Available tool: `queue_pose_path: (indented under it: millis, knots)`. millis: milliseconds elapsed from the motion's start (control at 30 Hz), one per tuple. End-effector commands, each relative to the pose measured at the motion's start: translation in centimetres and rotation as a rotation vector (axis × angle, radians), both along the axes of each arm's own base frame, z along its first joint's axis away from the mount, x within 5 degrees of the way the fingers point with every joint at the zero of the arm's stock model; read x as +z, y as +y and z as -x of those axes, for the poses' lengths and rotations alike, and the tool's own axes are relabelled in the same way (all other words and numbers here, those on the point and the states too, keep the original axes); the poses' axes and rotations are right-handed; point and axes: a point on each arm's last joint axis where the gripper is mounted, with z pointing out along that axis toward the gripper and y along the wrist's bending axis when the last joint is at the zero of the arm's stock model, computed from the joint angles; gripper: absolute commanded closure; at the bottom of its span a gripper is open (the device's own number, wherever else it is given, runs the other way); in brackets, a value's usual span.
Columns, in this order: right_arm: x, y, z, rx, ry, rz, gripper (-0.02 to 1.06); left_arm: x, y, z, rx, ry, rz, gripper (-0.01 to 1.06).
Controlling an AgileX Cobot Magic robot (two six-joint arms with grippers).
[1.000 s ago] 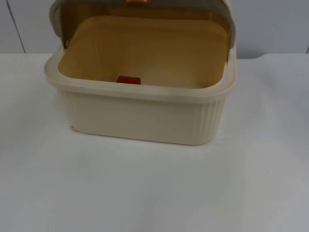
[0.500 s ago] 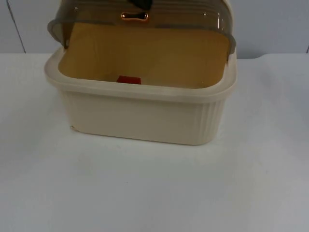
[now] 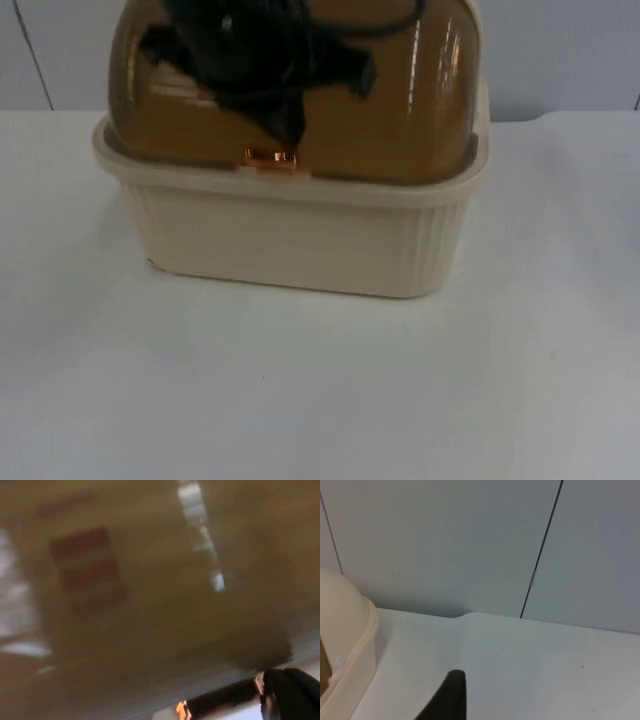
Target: Open the box lid with the left hand, place the block into the box with the right hand, then close the box lid with the left hand.
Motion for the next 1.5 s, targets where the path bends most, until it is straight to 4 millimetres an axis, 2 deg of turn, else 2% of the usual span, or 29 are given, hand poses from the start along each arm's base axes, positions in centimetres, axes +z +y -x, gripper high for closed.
queue_pose_path:
  millis: [0, 200, 333, 400, 433, 633, 667, 800, 867, 1067, 1100, 1233, 1267, 1367, 1433, 1467]
  knots:
    - [0.4, 0.0, 0.3, 0.005, -0.016, 0.011, 0.0, -0.9, 0.3, -0.1, 0.016, -0.03, 0.008, 1.05]
    - [0.4, 0.0, 0.3, 0.005, -0.016, 0.011, 0.0, 0.5, 0.6, 0.4, 0.024, -0.065, 0.033, 1.05]
    - [0.4, 0.0, 0.3, 0.005, -0.016, 0.011, 0.0, 4.4, 1.1, 1.8, 0.031, -0.153, 0.093, 1.05]
    - [0.4, 0.0, 0.3, 0.005, -0.016, 0.011, 0.0, 5.8, 1.5, 2.3, 0.039, -0.188, 0.11, 1.05]
    - [0.4, 0.0, 0.3, 0.005, -0.016, 0.011, 0.0, 5.8, 1.5, 2.3, 0.039, -0.188, 0.11, 1.05]
    - [0.4, 0.0, 0.3, 0.005, -0.016, 0.011, 0.0, 11.3, 3.4, 4.5, 0.064, -0.355, 0.135, 1.05]
    - [0.4, 0.0, 0.3, 0.005, -0.016, 0.011, 0.0, 11.3, 3.4, 4.5, 0.064, -0.355, 0.135, 1.05]
    - [0.4, 0.0, 0.3, 0.005, -0.016, 0.011, 0.0, 15.1, 5.2, 6.4, 0.1, -0.497, 0.147, 1.05]
    - [0.4, 0.0, 0.3, 0.005, -0.016, 0.011, 0.0, 15.8, 5.8, 6.8, 0.115, -0.532, 0.124, 1.05]
    - [0.4, 0.0, 0.3, 0.005, -0.018, 0.009, 0.0, 20.2, 10.7, 9.4, 0.284, -0.736, 0.067, 1.05]
    - [0.4, 0.0, 0.3, 0.005, -0.018, 0.009, 0.0, 20.2, 10.7, 9.4, 0.284, -0.736, 0.067, 1.05]
    - [0.4, 0.0, 0.3, 0.005, -0.018, 0.009, 0.0, 20.8, 14.0, 11.4, 0.378, -0.813, 0.096, 1.05]
    - [0.4, 0.0, 0.3, 0.005, -0.018, 0.009, 0.0, 20.8, 14.0, 11.4, 0.378, -0.813, 0.096, 1.05]
    - [0.4, 0.0, 0.3, 0.006, -0.018, 0.006, 0.0, 19.8, 16.6, 12.7, 0.47, -0.833, 0.11, 1.05]
    - [0.4, 0.0, 0.3, 0.006, -0.018, 0.006, 0.0, 18.9, 17.8, 13.3, 0.507, -0.84, 0.101, 1.05]
    - [0.4, 0.0, 0.3, 0.006, -0.018, 0.006, 0.0, 18.9, 17.8, 13.3, 0.507, -0.84, 0.101, 1.05]
